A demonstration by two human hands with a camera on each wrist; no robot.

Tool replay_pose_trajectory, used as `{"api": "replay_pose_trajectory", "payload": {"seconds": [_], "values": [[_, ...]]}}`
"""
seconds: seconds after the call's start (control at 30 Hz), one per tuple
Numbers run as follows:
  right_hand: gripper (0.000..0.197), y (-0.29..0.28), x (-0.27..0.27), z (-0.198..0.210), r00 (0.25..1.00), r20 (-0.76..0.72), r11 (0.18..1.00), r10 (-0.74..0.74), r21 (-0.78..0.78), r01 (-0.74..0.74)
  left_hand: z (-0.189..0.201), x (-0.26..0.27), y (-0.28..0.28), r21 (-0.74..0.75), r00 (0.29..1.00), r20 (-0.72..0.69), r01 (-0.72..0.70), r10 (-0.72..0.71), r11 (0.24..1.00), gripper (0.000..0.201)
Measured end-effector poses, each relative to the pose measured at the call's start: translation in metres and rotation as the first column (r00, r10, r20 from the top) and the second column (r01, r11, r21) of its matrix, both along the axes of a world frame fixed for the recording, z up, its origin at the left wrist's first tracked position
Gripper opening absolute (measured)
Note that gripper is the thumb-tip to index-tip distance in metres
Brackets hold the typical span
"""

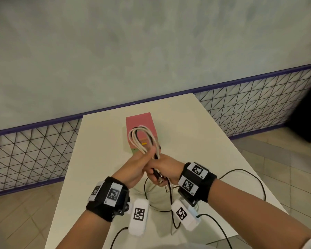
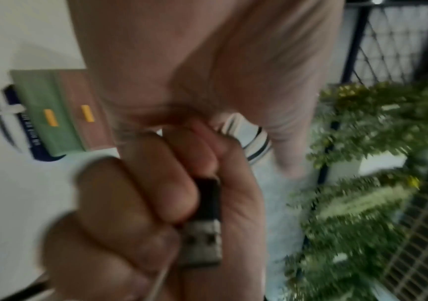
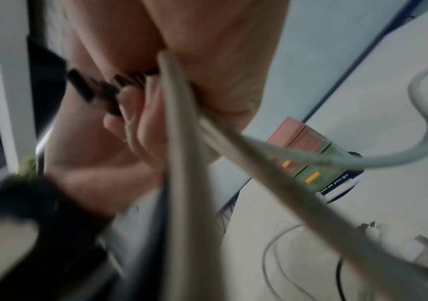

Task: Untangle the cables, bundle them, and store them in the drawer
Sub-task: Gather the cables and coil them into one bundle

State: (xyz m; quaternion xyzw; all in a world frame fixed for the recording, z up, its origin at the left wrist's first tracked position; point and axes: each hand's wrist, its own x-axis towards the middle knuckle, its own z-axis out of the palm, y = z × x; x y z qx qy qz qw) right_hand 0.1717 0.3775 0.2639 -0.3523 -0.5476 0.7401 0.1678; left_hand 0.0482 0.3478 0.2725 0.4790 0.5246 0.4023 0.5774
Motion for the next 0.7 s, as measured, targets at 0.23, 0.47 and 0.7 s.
{"api": "replay_pose_trajectory", "payload": {"seconds": [0.23,0.47,0.7], "values": [[0.023,0.0,0.004,0.007,0.98,0.184,0.988,0.07,0.122,-0.094,0.001,0.008,0.001,-0.003,0.999,0.046,0.015,-0.015,1.0,0.06],[0.019,0.0,0.005,0.003,0.981,0.175,0.996,0.086,-0.052,-0.078,-0.005,0.008,-0.003,0.027,0.991,0.107,0.079,-0.082,0.996,0.049],[0.022,0.006,0.011,0.007,0.884,0.4,0.937,0.242,0.141,-0.321,-0.011,0.015,-0.001,-0.085,0.97,0.22,-0.081,0.098,0.993,0.034]]}}
